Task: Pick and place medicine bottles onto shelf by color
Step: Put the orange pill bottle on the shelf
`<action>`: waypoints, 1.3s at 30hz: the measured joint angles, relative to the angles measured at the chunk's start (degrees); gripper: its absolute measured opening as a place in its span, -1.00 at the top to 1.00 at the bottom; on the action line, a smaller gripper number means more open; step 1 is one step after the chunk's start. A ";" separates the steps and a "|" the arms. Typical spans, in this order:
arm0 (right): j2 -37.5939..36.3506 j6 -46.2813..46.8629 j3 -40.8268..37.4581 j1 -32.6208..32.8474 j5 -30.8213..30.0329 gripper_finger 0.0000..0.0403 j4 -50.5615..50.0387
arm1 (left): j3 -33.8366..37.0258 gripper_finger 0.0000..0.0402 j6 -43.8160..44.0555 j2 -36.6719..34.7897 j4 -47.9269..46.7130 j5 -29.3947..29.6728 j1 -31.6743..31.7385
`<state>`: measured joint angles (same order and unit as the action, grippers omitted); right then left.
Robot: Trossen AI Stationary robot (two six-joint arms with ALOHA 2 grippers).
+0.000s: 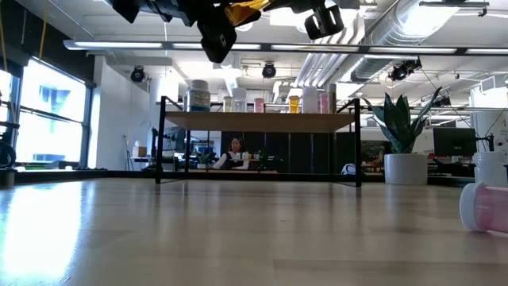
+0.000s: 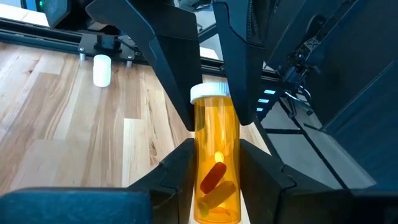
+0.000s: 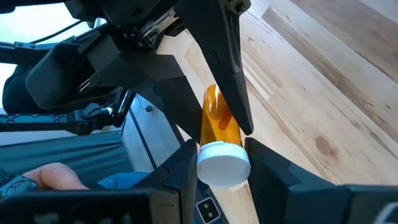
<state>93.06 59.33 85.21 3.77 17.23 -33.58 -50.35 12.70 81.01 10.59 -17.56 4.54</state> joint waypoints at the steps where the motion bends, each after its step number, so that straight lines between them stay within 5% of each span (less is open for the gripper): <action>1: 0.00 -0.37 0.00 0.00 0.13 0.48 0.00 | 0.00 0.52 -0.04 0.00 0.02 -0.02 0.00; 14: -0.02 -1.31 0.00 -0.91 -0.74 0.14 0.86 | 0.00 0.52 0.10 0.00 -0.15 -0.27 0.00; 22: -2.52 -1.70 0.00 -4.04 -4.57 0.11 1.02 | 0.00 0.52 0.12 0.00 -0.13 0.71 0.00; 39: -6.34 -19.72 1.64 -15.50 -7.72 0.11 1.92 | 0.00 0.52 -5.83 0.00 9.32 26.30 1.77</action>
<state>86.71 39.61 86.85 -11.73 9.51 -31.66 -50.35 6.88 81.01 19.91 8.74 6.30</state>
